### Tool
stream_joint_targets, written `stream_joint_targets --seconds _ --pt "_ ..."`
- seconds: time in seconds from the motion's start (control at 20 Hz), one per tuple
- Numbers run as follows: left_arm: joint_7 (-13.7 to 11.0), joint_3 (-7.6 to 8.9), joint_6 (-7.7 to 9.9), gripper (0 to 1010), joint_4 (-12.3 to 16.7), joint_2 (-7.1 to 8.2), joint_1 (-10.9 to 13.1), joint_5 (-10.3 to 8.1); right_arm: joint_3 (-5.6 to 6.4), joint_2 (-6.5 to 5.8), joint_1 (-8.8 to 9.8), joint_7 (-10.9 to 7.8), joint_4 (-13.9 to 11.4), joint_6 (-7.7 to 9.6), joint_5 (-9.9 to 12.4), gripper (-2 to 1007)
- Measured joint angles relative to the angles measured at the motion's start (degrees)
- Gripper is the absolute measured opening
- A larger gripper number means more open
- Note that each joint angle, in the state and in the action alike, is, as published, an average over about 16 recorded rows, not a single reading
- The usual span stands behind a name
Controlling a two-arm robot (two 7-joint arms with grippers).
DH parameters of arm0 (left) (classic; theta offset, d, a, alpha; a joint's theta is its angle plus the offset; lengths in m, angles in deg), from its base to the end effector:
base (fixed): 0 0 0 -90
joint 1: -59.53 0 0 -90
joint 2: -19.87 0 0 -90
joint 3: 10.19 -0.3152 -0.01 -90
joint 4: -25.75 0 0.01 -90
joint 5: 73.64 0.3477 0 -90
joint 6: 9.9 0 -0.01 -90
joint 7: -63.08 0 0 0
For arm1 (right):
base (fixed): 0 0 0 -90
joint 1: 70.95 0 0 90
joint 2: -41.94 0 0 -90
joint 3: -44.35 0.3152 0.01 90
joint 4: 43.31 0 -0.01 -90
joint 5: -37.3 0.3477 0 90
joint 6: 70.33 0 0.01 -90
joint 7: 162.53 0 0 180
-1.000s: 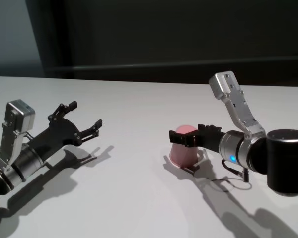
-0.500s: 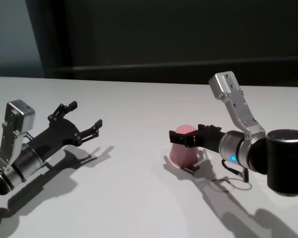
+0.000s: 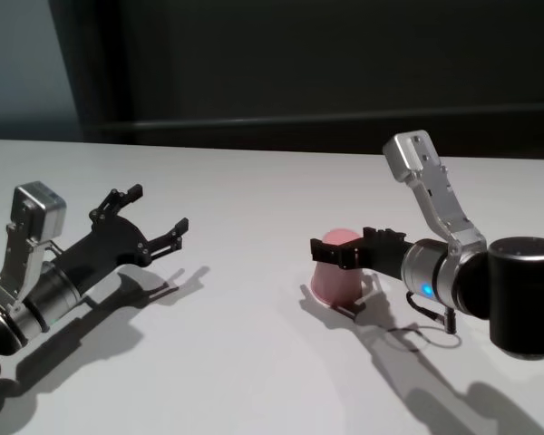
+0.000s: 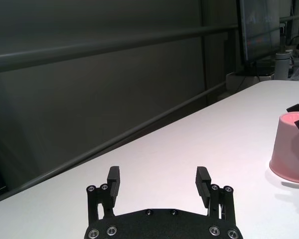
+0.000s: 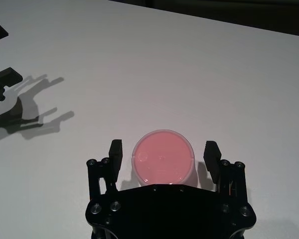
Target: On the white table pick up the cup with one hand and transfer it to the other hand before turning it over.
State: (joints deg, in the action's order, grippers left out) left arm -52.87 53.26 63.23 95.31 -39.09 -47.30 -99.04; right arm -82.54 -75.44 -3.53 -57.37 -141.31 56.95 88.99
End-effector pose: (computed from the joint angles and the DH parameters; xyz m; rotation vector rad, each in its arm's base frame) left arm 0.4271 0.1003 -0.3526 0.1223 -0.1469 0.8787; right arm 0.4008 0.0690 -0.2127 -0.3862 0.4263 -1.0459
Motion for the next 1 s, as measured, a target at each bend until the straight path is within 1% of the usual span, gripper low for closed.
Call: stream_joint_targets --seconds 0.15,0.3,0.55,0.75,0.85,1.0 --pt "0.00 0.00 0.00 1001 0.00 0.00 0.00 0.00 0.30 0.04 -0.06 0.06 -0.44 -0.35 -0.47 1000" --pt "0.00 0.00 0.00 1001 0.00 0.00 0.00 0.00 0.89 0.08 -0.10 0.31 -1.25 -0.82 -1.08 1000" --pt "0.00 0.00 0.00 1001 0.00 0.00 0.00 0.00 2.52 0.14 -0.08 0.83 -3.33 -1.98 -2.31 1000" --pt "0.00 0.00 0.00 1001 0.00 0.00 0.00 0.00 4.69 0.19 0.42 0.49 -5.11 -3.99 -2.91 1000" --pt "0.00 0.00 0.00 1001 0.00 0.00 0.00 0.00 6.18 0.24 1.04 -0.29 -5.69 -5.60 -2.73 1000" --pt "0.00 0.00 0.00 1001 0.00 0.00 0.00 0.00 8.69 0.33 2.35 -2.01 -6.01 -8.48 -1.98 1000"
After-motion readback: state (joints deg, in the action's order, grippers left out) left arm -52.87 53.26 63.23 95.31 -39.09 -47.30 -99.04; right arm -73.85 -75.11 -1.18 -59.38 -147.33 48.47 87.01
